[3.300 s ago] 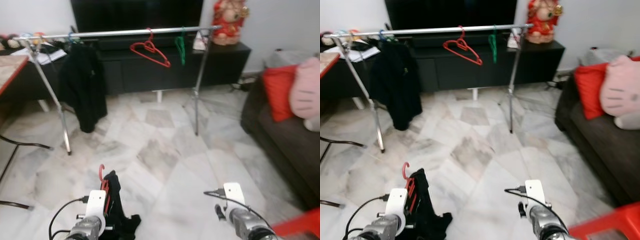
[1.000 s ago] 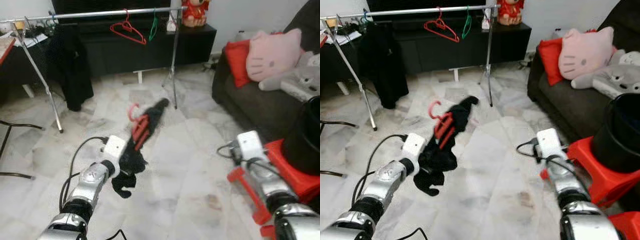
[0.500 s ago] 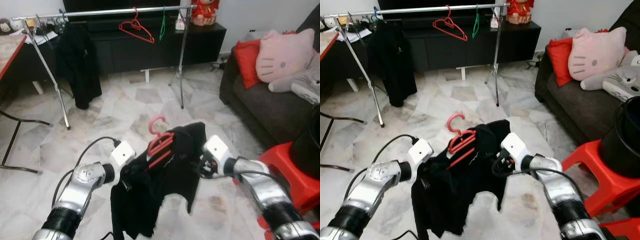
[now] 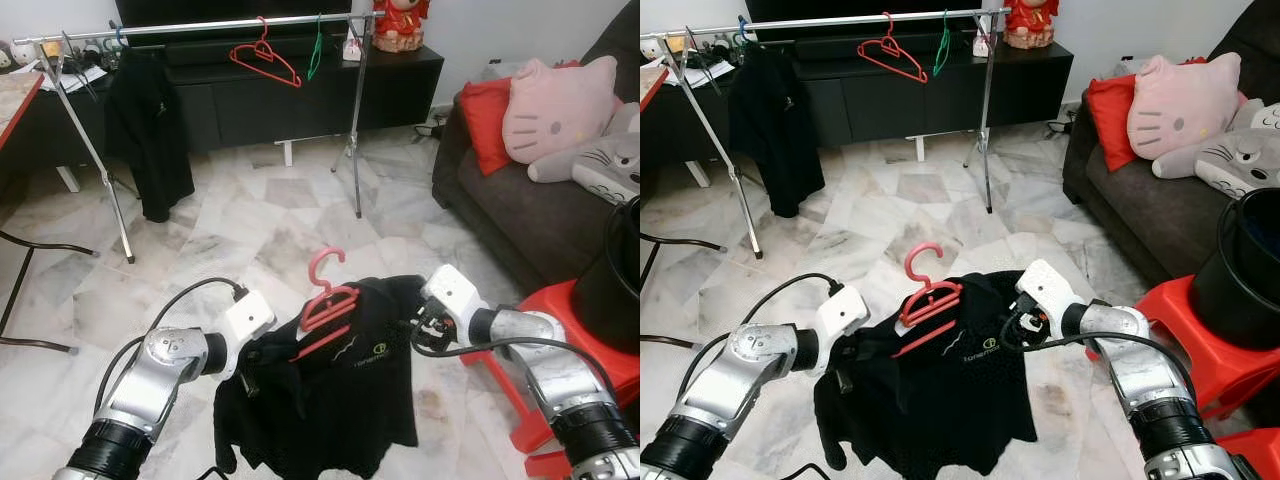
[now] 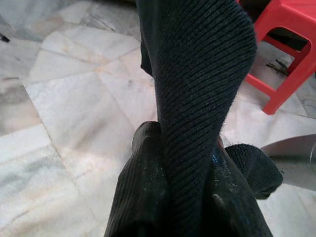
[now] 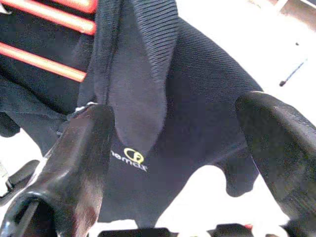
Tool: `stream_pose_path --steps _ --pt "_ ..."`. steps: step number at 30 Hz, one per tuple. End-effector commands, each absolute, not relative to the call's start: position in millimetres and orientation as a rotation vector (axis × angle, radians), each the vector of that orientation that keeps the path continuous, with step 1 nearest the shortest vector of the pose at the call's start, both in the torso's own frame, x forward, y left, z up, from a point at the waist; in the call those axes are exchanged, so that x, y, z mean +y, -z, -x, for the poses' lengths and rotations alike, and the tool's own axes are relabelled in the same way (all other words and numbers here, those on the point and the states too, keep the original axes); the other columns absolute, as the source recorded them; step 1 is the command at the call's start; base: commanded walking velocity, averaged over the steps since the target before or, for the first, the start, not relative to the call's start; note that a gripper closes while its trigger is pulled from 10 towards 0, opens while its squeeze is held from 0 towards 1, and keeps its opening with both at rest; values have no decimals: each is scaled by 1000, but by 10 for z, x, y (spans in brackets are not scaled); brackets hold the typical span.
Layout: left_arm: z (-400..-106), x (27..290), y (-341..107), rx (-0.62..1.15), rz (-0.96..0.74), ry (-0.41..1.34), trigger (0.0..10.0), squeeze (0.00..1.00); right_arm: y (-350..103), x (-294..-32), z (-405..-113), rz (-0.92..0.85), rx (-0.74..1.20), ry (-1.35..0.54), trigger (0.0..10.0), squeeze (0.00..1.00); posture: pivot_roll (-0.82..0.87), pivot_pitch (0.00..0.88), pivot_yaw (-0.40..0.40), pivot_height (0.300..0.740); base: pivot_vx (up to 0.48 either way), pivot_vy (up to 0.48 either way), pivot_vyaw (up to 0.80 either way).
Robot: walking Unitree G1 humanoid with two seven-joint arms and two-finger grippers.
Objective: Hang hanger
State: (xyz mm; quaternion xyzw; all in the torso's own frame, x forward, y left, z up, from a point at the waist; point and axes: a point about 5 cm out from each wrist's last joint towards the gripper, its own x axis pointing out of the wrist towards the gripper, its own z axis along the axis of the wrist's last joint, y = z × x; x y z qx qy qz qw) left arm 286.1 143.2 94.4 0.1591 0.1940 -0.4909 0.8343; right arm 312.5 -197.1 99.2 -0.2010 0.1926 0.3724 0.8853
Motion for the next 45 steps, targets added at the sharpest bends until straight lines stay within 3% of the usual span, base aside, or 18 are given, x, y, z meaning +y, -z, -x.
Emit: stream_pose_path --steps 1,8,20,31,40,41,42,43,44,45 --pt "-2844 1359 -1052 371 -346 1085 10000 0 -1031 -1947 -3103 405 390 -795 10000 0 -44 0 -53 740 0 0 0" --pt "-2803 1349 -1045 400 -349 1119 10000 0 -944 -1861 -2978 397 439 -899 10000 0 -44 0 -51 740 0 0 0" --pt "-2760 1280 -1105 397 -339 1166 10000 0 -949 -1826 -2953 421 449 -895 10000 0 -46 0 -42 740 0 0 0" --pt "-2785 1221 -1207 357 -323 1176 10000 0 -894 -1829 -2874 360 519 -901 10000 0 -46 0 -47 740 0 0 0" --pt "-2818 1183 -1257 328 -309 1164 10000 0 -971 -1818 -2857 289 466 -897 10000 0 -53 0 -53 740 0 0 0" --pt "-2818 1178 -1258 328 -308 1164 10000 0 -971 -1819 -2859 283 466 -890 6627 0 -53 0 -53 740 0 0 0" --pt "-2818 1175 -1259 327 -308 1163 10000 0 -971 -1820 -2860 279 468 -885 6627 0 -53 0 -53 740 0 0 0" --pt "-2817 1171 -1259 326 -306 1162 10000 0 -969 -1819 -2859 275 470 -882 2745 0 -53 0 -53 740 0 0 0" --pt "-2819 1168 -1260 324 -305 1161 10000 0 -955 -1825 -2856 280 477 -882 0 0 -52 0 -54 740 0 0 0" --pt "-2822 1164 -1262 323 -305 1158 10000 0 -935 -1834 -2852 288 489 -879 0 0 -52 0 -54 740 0 0 0"
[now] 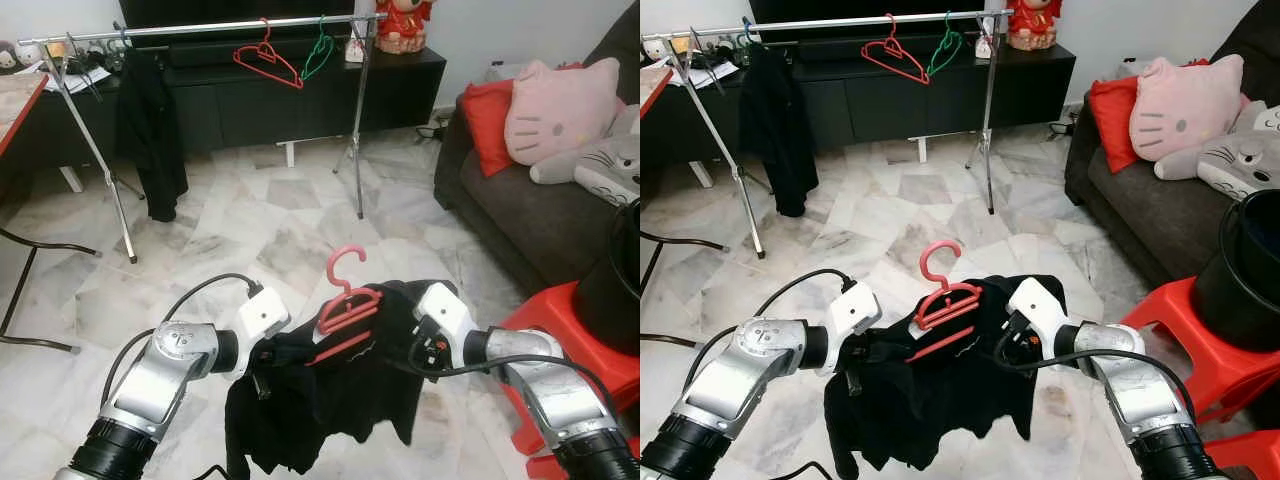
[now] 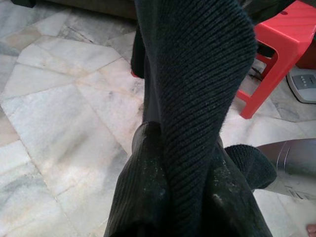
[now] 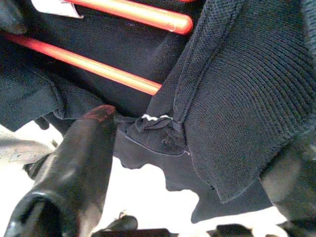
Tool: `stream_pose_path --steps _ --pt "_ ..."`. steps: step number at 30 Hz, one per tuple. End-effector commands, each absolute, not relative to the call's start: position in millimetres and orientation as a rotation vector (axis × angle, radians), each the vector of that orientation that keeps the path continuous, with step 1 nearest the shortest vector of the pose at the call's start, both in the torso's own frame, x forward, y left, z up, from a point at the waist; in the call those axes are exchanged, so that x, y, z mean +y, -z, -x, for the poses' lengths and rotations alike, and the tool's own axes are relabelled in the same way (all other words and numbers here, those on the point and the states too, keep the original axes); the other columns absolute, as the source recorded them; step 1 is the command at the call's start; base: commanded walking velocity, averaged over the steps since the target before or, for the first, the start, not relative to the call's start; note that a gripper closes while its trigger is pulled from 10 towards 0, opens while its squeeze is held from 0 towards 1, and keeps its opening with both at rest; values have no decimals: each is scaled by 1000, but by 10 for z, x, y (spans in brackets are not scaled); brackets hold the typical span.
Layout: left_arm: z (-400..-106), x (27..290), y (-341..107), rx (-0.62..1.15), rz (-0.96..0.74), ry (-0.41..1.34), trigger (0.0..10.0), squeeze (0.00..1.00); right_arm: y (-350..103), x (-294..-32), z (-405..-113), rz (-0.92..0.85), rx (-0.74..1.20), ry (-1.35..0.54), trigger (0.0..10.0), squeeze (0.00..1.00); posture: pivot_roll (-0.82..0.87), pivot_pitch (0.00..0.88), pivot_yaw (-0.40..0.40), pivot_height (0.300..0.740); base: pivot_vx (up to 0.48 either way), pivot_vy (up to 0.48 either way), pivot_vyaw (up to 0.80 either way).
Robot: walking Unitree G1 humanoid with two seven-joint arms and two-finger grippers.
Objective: Hang hanger
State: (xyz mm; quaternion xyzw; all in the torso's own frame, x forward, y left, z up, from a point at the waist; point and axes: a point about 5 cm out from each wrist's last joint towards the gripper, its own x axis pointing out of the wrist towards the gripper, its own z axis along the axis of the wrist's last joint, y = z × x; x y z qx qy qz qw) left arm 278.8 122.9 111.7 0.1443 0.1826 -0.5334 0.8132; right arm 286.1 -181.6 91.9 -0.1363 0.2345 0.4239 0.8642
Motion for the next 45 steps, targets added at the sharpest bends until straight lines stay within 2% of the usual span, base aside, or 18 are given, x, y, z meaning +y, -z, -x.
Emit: stream_pose_path --steps 1,45 --pt "-2822 1162 -1262 322 -305 1158 10000 0 -928 -1837 -2853 289 492 -875 0 0 -52 0 -54 740 0 0 0" --pt "-2779 1127 -1331 316 -285 1173 10000 0 -938 -1869 -2895 294 493 -819 0 0 -49 0 -54 740 0 0 0"
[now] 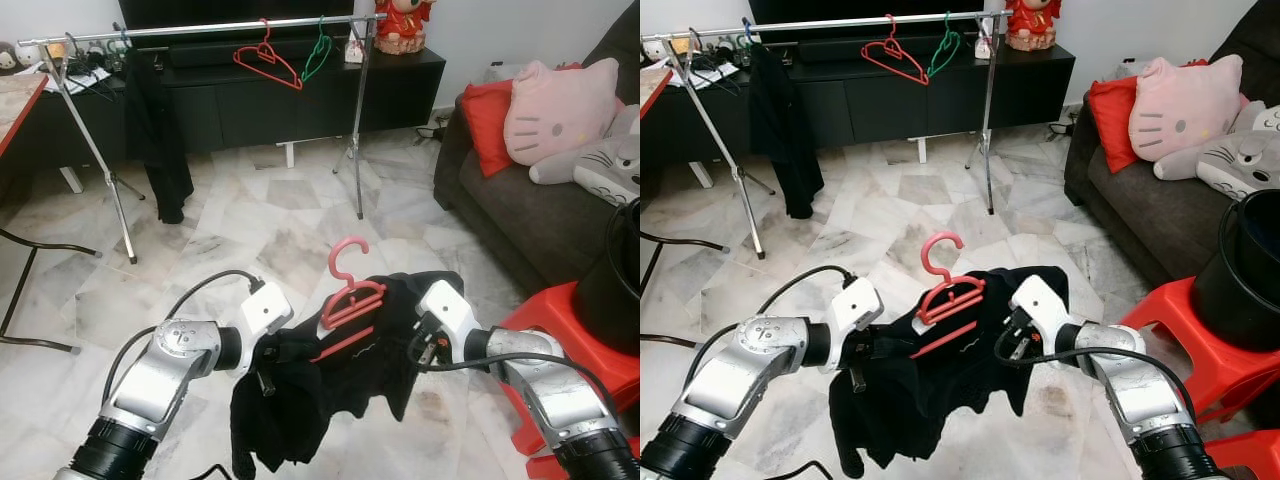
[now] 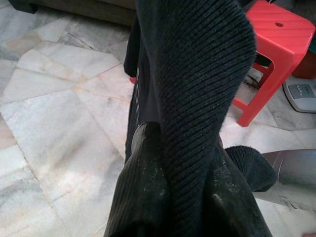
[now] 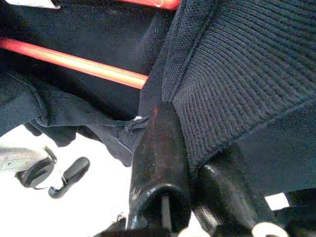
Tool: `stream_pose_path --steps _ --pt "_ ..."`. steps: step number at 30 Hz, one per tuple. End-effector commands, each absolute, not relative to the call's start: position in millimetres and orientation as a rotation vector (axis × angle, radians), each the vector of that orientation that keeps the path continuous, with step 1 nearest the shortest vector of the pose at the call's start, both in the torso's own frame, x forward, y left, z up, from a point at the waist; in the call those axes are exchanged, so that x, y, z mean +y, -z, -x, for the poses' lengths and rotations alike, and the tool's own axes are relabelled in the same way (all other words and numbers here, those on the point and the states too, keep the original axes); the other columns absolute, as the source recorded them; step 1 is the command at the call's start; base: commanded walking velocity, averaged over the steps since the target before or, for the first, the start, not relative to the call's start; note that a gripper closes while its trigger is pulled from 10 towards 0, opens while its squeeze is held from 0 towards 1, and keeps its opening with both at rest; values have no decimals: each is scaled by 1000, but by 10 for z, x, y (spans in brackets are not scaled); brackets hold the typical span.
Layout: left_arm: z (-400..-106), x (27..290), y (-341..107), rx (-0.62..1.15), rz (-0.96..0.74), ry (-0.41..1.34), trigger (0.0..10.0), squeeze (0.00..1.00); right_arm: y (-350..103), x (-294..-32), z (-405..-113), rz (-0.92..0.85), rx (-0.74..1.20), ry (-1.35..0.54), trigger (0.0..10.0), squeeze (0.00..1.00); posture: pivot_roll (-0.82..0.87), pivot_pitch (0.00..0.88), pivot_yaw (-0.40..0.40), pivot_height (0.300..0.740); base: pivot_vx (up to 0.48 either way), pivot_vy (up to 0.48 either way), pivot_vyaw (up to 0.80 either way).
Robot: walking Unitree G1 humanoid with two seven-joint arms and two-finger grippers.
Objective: Hang hanger
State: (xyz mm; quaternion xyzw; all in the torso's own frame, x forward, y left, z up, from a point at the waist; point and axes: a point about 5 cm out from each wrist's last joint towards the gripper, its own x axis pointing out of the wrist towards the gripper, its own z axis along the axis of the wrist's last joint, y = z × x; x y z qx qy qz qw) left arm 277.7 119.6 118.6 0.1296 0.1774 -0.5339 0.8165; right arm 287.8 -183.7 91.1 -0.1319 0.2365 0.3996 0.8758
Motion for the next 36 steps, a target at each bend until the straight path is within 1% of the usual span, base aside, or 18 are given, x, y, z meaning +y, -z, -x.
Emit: stream_pose_path --steps 1,4,9,11,12,15,16,17,20,25,26,30,34,36 --pt "-2779 1127 -1332 316 -285 1173 10000 0 -939 -1870 -2900 294 493 -817 0 0 -49 0 -54 740 0 0 0" --pt "-2780 1134 -1333 315 -287 1171 10000 0 -945 -1876 -2913 299 490 -805 0 0 -49 0 -54 740 0 0 0" --pt "-2730 1207 -1273 360 -344 1189 10000 0 -924 -1929 -2920 349 516 -780 0 0 -51 0 -54 740 0 0 0" --pt "-2718 1274 -1233 390 -390 1183 10000 0 -916 -1958 -2922 368 527 -769 0 0 -51 0 -54 740 0 0 0" --pt "-2709 1347 -1200 418 -431 1174 10000 0 -913 -1981 -2926 383 535 -759 0 0 -51 0 -54 740 0 0 0" --pt "-2679 1475 -1169 461 -486 1174 10000 0 -912 -2016 -2936 425 556 -746 0 0 -51 0 -54 740 0 0 0" --pt "-2679 1475 -1169 461 -486 1174 10000 0 -912 -2016 -2936 425 556 -746 0 0 -51 0 -54 740 0 0 0" --pt "-2650 1538 -1176 479 -507 1191 10000 0 -898 -2038 -2940 463 575 -740 0 0 -51 0 -54 740 0 0 0" --pt "-2630 1609 -1193 482 -549 1206 10000 0 -887 -2063 -2945 496 591 -730 0 0 -51 0 -54 740 0 0 0" --pt "-2572 1824 -1243 505 -612 1267 10000 0 -867 -2137 -2951 601 640 -709 0 0 -38 0 -57 740 0 0 0" --pt "-2570 1885 -1261 510 -635 1270 10000 0 -845 -2183 -2948 662 666 -695 0 0 -38 0 -57 740 0 0 0" --pt "-2555 1960 -1309 511 -645 1289 10000 0 -818 -2253 -2944 726 704 -670 0 0 -38 0 -57 740 0 0 0" --pt "-2521 2085 -1343 528 -667 1322 10000 0 -796 -2361 -2947 831 753 -628 0 0 -37 0 -61 740 0 0 0" --pt "-2527 2100 -1361 515 -665 1320 10000 0 -790 -2371 -2947 836 759 -624 0 0 -37 0 -61 740 0 0 0"
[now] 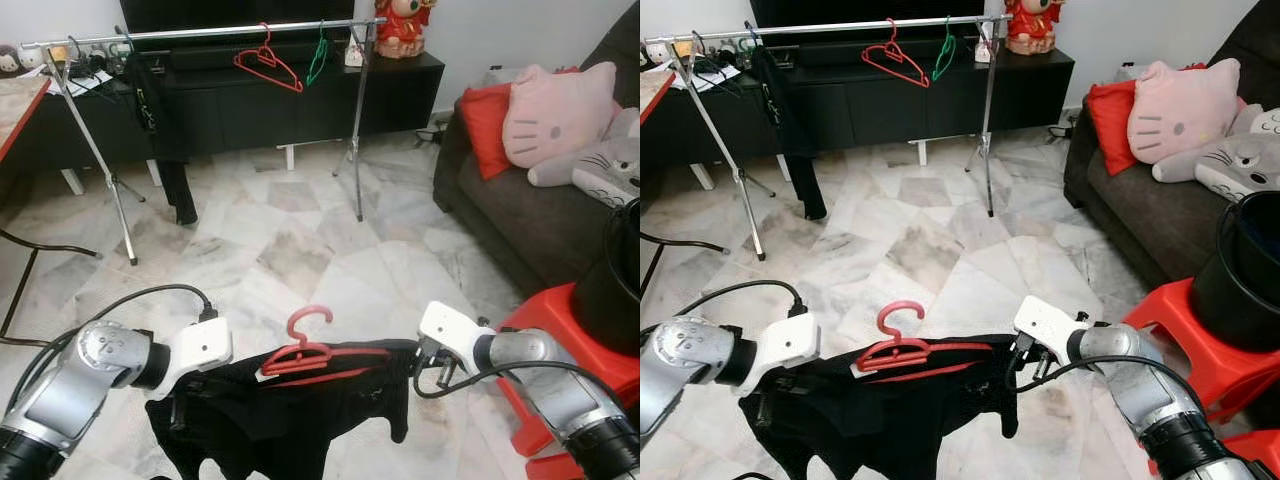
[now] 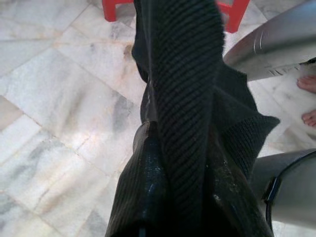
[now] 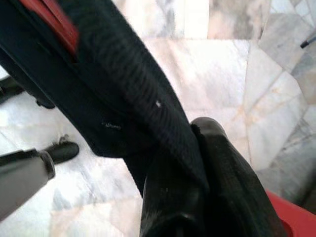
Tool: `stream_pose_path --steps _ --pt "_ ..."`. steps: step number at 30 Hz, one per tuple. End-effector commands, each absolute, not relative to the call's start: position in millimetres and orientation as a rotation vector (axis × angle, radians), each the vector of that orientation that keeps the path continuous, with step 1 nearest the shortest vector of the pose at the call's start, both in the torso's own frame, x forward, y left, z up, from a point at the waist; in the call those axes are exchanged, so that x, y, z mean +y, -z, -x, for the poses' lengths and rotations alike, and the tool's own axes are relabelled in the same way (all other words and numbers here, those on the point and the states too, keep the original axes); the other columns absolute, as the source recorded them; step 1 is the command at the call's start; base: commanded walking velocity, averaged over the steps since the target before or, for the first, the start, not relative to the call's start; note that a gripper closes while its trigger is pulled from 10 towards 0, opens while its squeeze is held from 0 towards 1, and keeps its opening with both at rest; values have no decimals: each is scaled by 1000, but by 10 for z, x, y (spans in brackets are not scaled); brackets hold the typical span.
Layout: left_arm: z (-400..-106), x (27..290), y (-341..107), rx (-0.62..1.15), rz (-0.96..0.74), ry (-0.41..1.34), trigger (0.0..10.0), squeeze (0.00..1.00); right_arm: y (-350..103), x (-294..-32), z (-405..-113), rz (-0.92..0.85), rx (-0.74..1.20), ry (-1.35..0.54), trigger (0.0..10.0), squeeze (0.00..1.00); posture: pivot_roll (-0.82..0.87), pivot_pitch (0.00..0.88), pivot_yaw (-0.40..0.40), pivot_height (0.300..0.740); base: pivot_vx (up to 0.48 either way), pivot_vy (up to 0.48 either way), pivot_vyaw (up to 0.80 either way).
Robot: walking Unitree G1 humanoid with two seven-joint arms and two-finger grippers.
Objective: Hang hanger
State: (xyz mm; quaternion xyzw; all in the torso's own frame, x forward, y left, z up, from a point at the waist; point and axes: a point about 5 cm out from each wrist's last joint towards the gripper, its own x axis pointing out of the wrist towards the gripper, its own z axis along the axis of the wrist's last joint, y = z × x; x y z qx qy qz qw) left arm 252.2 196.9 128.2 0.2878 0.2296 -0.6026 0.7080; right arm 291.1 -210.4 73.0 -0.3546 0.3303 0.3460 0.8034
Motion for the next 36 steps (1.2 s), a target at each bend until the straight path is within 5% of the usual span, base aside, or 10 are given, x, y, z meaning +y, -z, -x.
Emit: stream_pose_path --steps 1,22,23,24,25,30,31,32,33,36 --pt "-2542 2112 -1399 483 -647 1314 10000 0 -782 -2380 -2946 832 766 -616 0 0 -36 0 -60 740 0 0 0" --pt "-2487 2263 -1444 512 -766 1403 10000 0 -704 -2495 -2939 973 839 -575 0 0 -32 0 -70 740 0 0 0" --pt "-2479 2229 -1414 517 -781 1421 10000 0 -713 -2506 -2961 970 834 -550 5412 0 -34 0 -70 740 0 0 0" --pt "-2479 2229 -1414 517 -781 1421 10000 0 -713 -2506 -2961 970 834 -550 5412 0 -34 0 -70 740 0 0 0" --pt "-2474 2198 -1382 521 -792 1433 10000 0 -724 -2523 -2984 967 830 -524 10000 0 -36 0 -71 740 0 0 0" --pt "-2463 2122 -1276 543 -822 1458 10000 0 -785 -2491 -3030 928 796 -526 10000 0 -36 0 -71 740 0 0 0" --pt "-2470 2089 -1265 536 -820 1459 10000 0 -810 -2468 -3050 897 780 -535 10000 478 -36 0 -71 740 0 0 0" --pt "-2470 2089 -1265 536 -820 1459 10000 0 -810 -2468 -3050 897 780 -535 10000 478 -36 0 -71 740 0 0 0" --pt "-2474 2054 -1263 526 -815 1463 10000 0 -840 -2434 -3074 866 755 -551 10000 1000 -36 0 -71 740 0 0 0" --pt "-2489 2006 -1256 514 -815 1462 10000 0 -912 -2357 -3122 804 699 -577 10000 1000 -43 0 -71 740 0 0 0"
